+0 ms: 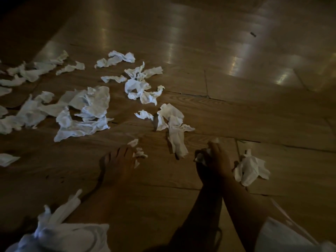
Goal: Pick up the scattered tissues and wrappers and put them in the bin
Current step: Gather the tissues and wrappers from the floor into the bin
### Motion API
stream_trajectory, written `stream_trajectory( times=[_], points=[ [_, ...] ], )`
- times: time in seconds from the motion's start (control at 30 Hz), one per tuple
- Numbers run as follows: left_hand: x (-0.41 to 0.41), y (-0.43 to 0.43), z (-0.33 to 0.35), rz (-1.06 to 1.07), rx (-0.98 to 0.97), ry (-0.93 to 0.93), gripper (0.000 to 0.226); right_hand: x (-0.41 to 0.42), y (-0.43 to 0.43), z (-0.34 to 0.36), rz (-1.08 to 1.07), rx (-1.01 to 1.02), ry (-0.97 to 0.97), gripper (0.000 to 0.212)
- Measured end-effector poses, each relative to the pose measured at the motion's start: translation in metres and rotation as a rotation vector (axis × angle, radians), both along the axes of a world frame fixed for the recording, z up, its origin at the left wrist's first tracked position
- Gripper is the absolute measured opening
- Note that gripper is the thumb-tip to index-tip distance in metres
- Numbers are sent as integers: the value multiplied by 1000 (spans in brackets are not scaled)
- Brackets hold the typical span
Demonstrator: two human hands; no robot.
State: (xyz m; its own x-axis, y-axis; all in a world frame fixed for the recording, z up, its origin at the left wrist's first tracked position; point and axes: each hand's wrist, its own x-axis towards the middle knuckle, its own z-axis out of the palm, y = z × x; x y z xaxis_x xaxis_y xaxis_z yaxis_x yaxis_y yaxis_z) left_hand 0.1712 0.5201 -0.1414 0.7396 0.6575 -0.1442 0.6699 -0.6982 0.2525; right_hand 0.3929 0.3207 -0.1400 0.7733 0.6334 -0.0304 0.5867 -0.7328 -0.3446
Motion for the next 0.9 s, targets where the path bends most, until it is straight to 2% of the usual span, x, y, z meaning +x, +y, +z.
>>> stream_trajectory(
  times=[0.07,0.13,0.2,0.3,0.43,0.53,0.63,0.77,0.83,0.9],
  points=[
    [-3,-1,2,31,-42,-74,32,-8,-5,12,-76,275,0,29],
    [-3,2,4,54,-164,-127,36,-1,-17,28,-325,443,-85,24],
    [0,5,7,118,-247,-184,40,17,-40,30,-549,321,-181,28],
    [7,2,24,199,-307,-187,42,32,-69,11,-712,-71,-41,37],
    [11,-7,51,205,-420,-159,46,14,-64,-12,-553,-166,30,51],
    [6,-5,64,240,-568,-160,40,-17,-37,-8,-312,-125,-83,46],
    [-6,-4,70,332,-595,-298,36,-30,-10,-2,-53,68,-117,45],
    [-30,5,74,471,-562,-362,33,-34,54,14,4,366,163,31],
    [-44,17,67,513,-540,-381,32,-39,89,14,4,320,220,38],
    [-61,29,66,601,-481,-432,35,-43,109,12,64,188,211,43]
  ],
)
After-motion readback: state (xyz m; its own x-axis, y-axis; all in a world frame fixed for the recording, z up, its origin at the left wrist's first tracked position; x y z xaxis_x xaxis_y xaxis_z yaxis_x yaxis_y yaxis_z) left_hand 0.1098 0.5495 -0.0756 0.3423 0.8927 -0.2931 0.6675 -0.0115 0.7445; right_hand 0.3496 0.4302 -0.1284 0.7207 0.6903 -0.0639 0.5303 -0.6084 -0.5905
